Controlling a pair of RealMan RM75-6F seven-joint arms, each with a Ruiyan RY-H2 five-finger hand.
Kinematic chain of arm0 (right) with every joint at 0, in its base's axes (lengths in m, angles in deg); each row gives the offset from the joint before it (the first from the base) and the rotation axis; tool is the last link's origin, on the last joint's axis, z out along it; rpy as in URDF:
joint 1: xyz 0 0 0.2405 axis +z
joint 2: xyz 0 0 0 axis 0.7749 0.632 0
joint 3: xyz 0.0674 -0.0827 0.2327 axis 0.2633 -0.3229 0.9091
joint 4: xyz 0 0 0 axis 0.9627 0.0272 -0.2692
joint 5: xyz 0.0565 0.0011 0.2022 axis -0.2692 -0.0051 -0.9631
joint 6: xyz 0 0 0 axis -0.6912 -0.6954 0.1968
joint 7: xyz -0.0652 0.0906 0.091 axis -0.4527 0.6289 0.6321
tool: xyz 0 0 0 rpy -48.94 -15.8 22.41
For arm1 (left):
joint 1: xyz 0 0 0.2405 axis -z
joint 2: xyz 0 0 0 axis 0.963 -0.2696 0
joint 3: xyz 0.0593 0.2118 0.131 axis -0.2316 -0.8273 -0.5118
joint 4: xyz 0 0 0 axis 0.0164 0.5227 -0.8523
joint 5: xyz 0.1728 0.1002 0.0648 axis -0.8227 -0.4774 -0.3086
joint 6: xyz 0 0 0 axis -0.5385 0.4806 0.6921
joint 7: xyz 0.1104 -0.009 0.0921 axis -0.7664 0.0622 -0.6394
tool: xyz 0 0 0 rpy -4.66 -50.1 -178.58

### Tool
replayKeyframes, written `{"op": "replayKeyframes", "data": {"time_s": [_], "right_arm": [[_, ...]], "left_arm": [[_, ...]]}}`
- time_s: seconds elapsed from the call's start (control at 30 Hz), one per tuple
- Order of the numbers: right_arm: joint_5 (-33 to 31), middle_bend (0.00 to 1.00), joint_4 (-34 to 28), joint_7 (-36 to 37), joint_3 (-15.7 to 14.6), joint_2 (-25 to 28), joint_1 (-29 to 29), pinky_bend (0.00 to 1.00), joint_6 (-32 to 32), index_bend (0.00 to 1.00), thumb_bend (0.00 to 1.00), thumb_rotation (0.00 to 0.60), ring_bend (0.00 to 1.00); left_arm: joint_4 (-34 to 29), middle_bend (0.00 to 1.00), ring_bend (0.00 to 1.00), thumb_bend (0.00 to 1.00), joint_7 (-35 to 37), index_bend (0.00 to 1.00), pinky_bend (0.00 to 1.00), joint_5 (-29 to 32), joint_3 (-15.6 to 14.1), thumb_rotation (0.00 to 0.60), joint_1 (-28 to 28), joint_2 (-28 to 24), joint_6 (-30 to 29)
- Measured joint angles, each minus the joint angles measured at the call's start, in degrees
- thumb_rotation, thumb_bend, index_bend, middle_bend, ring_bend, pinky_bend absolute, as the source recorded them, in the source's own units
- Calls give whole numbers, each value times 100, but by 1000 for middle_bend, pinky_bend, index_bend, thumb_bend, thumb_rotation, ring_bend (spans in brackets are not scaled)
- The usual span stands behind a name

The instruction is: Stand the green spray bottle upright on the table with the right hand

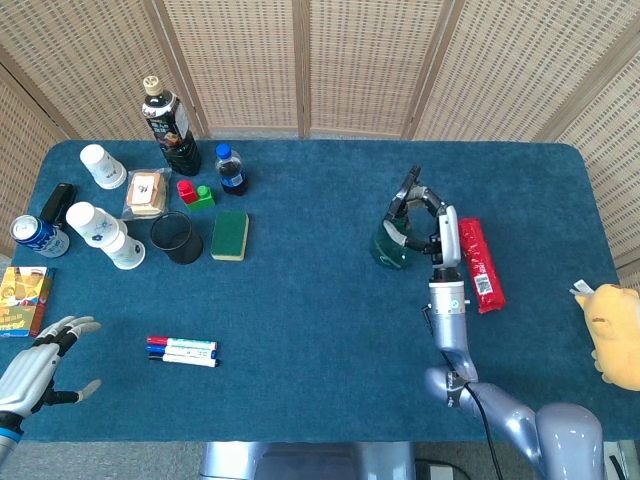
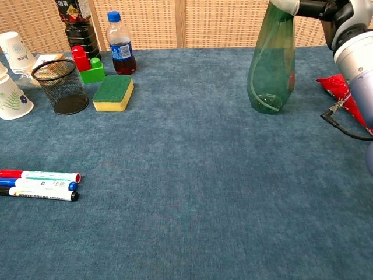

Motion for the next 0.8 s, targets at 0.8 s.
{"op": "replayKeyframes", "data": {"time_s": [0.8], "right_arm": [[100, 486, -62, -65, -52, 69, -27, 443, -39, 426, 230, 600, 393]], "left_arm": [[30, 149, 88, 305, 35, 172, 13, -71, -15, 600, -1, 16, -31]]}}
